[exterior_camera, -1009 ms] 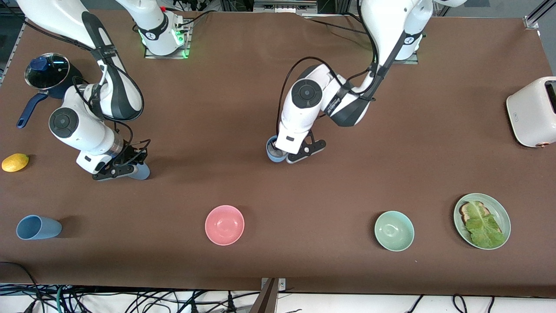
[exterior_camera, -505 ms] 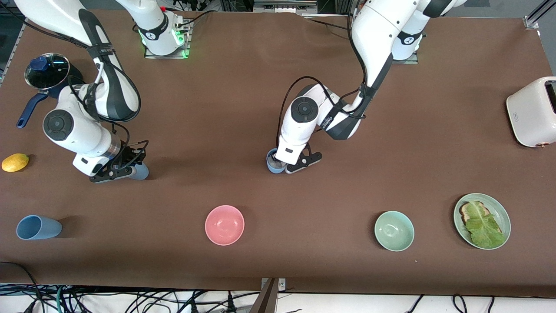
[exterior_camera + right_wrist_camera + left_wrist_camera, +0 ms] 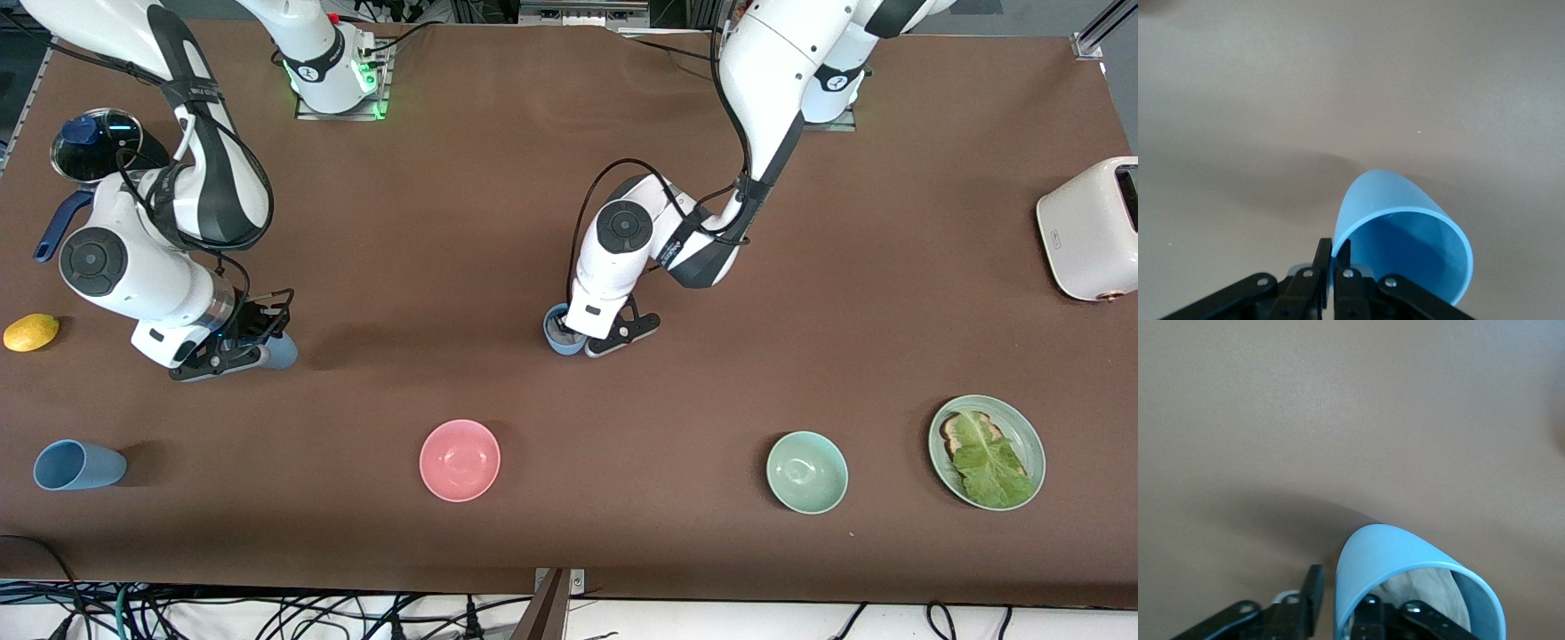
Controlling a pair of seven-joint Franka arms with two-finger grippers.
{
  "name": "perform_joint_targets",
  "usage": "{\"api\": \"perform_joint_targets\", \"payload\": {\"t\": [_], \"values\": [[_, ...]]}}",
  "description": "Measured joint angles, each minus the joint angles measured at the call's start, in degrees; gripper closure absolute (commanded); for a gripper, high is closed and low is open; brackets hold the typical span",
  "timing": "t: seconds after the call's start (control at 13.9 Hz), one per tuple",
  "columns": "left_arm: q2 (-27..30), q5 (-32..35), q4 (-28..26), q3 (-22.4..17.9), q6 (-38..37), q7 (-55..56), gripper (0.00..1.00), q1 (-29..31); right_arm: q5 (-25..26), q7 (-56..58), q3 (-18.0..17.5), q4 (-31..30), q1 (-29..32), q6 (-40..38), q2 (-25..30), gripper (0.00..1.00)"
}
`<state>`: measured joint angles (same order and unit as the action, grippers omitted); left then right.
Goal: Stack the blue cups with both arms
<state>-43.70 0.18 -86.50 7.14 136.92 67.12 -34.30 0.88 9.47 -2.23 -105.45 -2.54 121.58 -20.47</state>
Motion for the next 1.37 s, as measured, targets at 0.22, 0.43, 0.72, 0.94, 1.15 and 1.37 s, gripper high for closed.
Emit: {"api": "perform_joint_targets", "payload": {"t": [0.22,0.43,0.72,0.94,1.15,1.37], "values": [[0.00,0.02,0.12,-0.20,0.04,0.00,0.00,-0.01,-0.01,-0.12,-0.07,3.04,-1.09,-3.77,0.01,1.00],[0.01,0.02,0.22,-0.22,0.08,0.00,0.00,-0.05,-0.01,-0.12,-0.06,5.40,-1.27,-7.56,0.01,1.00],[0.57,0.03,0.88,-0.22,0.14,0.00,0.00,-0.13,-0.01,-0.12,0.01,10.40,-1.26,-15.60,0.27,1.00],[2.06,0.05,1.32,-0.22,-0.53,0.00,0.00,-0.32,-0.01,-0.12,0.05,16.11,-1.23,-23.06,0.87,1.00],[5.18,0.10,1.48,-0.19,-5.27,-0.38,0.00,-0.66,-0.01,-0.11,0.05,18.94,-1.23,-25.86,0.94,1.00],[10.23,0.15,1.87,-0.23,-14.54,-3.64,0.00,-0.75,-0.16,-0.12,-0.48,20.98,-1.54,-26.70,0.92,1.00]]}}
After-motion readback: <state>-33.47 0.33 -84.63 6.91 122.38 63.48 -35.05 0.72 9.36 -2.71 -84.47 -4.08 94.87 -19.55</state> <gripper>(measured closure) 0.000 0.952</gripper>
